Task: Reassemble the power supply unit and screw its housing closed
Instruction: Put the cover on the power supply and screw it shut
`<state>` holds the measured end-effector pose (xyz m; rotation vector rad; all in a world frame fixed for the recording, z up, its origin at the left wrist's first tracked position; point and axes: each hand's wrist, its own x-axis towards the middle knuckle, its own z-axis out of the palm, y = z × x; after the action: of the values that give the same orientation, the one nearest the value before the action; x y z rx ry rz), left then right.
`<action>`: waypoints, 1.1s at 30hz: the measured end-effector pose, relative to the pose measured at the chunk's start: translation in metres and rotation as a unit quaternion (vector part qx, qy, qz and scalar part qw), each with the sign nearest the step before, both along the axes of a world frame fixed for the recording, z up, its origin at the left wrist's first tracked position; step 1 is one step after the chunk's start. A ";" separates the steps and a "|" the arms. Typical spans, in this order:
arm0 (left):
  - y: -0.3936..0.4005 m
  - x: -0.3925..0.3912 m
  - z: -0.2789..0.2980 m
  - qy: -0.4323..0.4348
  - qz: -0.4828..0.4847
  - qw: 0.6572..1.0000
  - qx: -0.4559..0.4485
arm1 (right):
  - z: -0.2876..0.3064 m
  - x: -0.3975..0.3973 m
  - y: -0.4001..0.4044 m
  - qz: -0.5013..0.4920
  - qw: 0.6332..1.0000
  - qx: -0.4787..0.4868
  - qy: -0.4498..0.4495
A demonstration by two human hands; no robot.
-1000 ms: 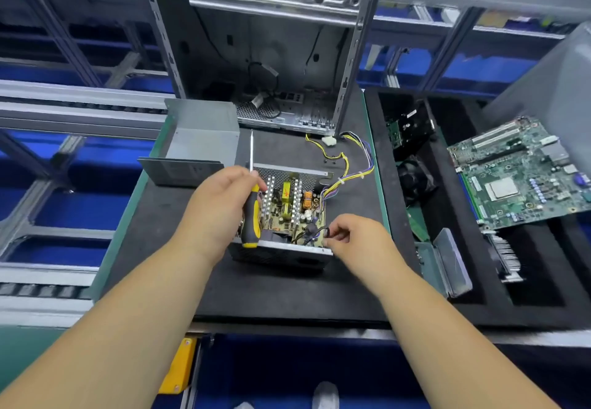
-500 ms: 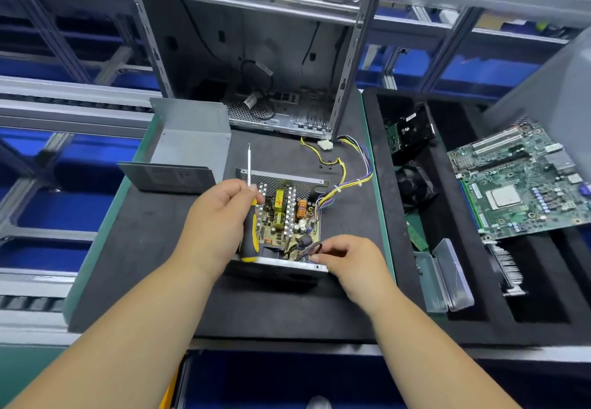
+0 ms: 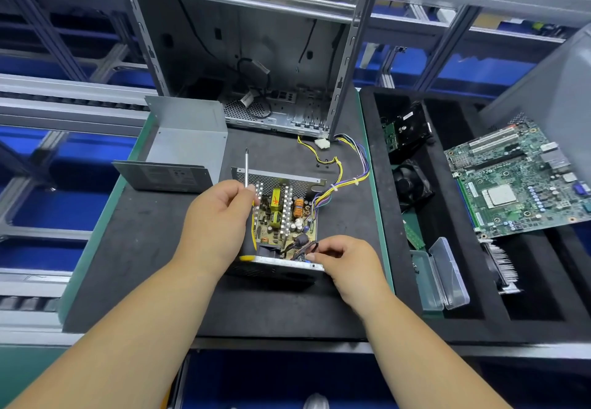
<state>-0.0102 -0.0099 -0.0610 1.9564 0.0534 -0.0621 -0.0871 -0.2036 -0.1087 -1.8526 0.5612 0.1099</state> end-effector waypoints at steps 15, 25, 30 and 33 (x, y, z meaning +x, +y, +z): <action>0.000 0.003 -0.005 -0.014 -0.001 0.999 0.030 | -0.004 0.002 0.000 0.050 0.996 -0.078 -0.009; 0.000 0.002 -0.005 -0.026 -0.011 0.999 0.046 | -0.008 0.002 0.000 0.081 0.993 -0.081 -0.007; 0.001 0.002 0.000 0.022 -0.021 0.999 0.023 | 0.006 0.007 0.000 0.076 0.996 -0.025 0.035; 0.003 0.000 0.011 0.038 -0.040 0.998 -0.005 | 0.031 0.006 -0.007 0.022 0.998 -0.051 0.015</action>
<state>-0.0107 -0.0070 -0.0502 1.9456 0.0234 -0.1890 -0.0812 -0.2111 -0.0773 -1.9649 0.5556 0.1403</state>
